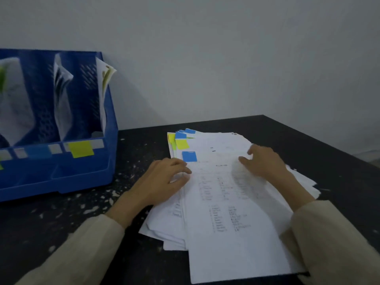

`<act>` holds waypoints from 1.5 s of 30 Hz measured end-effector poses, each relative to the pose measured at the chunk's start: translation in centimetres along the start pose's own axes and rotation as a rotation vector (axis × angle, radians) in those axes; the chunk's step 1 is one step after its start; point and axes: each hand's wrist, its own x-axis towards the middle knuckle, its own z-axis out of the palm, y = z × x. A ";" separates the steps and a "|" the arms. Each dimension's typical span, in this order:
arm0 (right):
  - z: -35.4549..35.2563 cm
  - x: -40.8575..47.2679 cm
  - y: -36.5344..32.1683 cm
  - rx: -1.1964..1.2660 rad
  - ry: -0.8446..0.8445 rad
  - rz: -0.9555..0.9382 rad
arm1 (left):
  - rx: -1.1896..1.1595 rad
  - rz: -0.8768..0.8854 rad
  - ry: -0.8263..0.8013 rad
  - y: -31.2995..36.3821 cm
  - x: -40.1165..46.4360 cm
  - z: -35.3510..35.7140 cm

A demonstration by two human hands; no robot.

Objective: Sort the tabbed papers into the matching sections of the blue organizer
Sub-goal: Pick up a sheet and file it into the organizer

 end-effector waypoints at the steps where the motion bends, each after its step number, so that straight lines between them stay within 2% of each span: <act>1: 0.2 0.1 0.8 -0.018 -0.025 0.065 | 0.006 -0.007 -0.053 -0.2 -0.1 0.3; 4: 0.8 0.5 2.1 -0.039 -0.045 0.148 | 0.019 -0.027 -0.158 -0.5 -0.4 0.9; 9: 0.8 0.4 2.5 0.027 0.004 0.179 | 0.087 -0.068 -0.231 -0.5 -0.7 1.1; 13: 0.0 0.1 2.0 0.234 0.038 0.177 | 0.101 -0.085 -0.271 -0.3 -0.8 1.0; 16: -0.5 0.0 2.0 0.375 0.153 0.173 | 0.113 -0.085 -0.285 -0.4 -0.8 1.0; 24: 0.2 0.4 1.8 0.192 0.444 0.054 | 0.116 -0.102 -0.283 -0.3 -0.7 1.1; 27: 0.6 0.7 2.0 0.292 0.619 -0.044 | 0.087 -0.110 -0.272 -0.4 -0.7 1.1; 32: 0.3 0.6 1.2 0.565 0.743 -0.179 | -0.036 -0.190 -0.206 0.2 -0.5 0.7; 35: 0.2 0.1 0.1 0.748 0.731 -0.180 | -0.246 -0.198 -0.108 0.7 -0.3 0.8; 40: 0.6 -0.1 -1.6 0.984 0.669 -0.138 | -0.773 -0.260 0.004 2.2 0.1 -1.0; 43: -0.6 0.0 -3.6 1.030 0.586 -0.193 | -0.786 -0.317 0.106 1.9 0.3 -3.4; 45: -1.8 0.3 -5.8 1.012 0.445 -0.274 | -0.734 -0.351 0.252 1.0 0.3 -5.6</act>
